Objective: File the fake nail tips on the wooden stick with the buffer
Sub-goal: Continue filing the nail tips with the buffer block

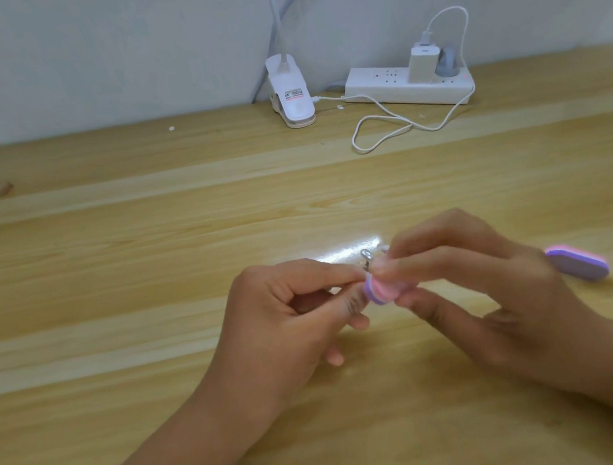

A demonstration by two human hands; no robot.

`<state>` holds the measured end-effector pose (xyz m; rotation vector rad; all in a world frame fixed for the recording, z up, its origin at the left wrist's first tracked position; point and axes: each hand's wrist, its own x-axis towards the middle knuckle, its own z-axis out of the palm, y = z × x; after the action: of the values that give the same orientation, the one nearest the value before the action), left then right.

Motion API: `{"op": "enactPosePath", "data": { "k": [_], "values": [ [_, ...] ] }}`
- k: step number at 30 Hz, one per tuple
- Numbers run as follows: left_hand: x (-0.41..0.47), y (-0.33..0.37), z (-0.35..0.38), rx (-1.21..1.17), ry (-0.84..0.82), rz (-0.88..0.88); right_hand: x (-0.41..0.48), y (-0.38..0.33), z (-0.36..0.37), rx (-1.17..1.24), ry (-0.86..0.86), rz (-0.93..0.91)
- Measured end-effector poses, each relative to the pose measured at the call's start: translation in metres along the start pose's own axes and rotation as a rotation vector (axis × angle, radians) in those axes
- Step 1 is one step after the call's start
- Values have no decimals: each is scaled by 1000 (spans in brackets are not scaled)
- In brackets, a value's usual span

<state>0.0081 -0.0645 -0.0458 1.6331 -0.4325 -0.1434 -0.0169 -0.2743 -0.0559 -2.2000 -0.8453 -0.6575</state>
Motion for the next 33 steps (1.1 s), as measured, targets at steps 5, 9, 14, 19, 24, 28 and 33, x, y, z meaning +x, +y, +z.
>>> {"op": "enactPosePath", "data": {
  "k": [5, 9, 14, 19, 24, 28, 33],
  "values": [
    [0, -1, 0, 11, 12, 13, 2, -1, 2, 0, -21, -4],
    [0, -2, 1, 35, 6, 29, 3, 2, 1, -47, -40, -48],
    [-4, -2, 3, 66, -2, 48, 2, -2, 3, -27, -54, -69],
    [-3, -2, 4, 83, 26, 23, 5, 4, -5, -55, -52, -46],
    [-3, 1, 3, 82, 36, 33, 3, -4, 6, -24, -96, -127],
    [-1, -1, 3, 57, 34, 9, 5, 5, -4, -59, -39, -35],
    [-1, 0, 2, 30, 38, 12, 5, 0, 3, -80, -42, -108]
  ]
}}
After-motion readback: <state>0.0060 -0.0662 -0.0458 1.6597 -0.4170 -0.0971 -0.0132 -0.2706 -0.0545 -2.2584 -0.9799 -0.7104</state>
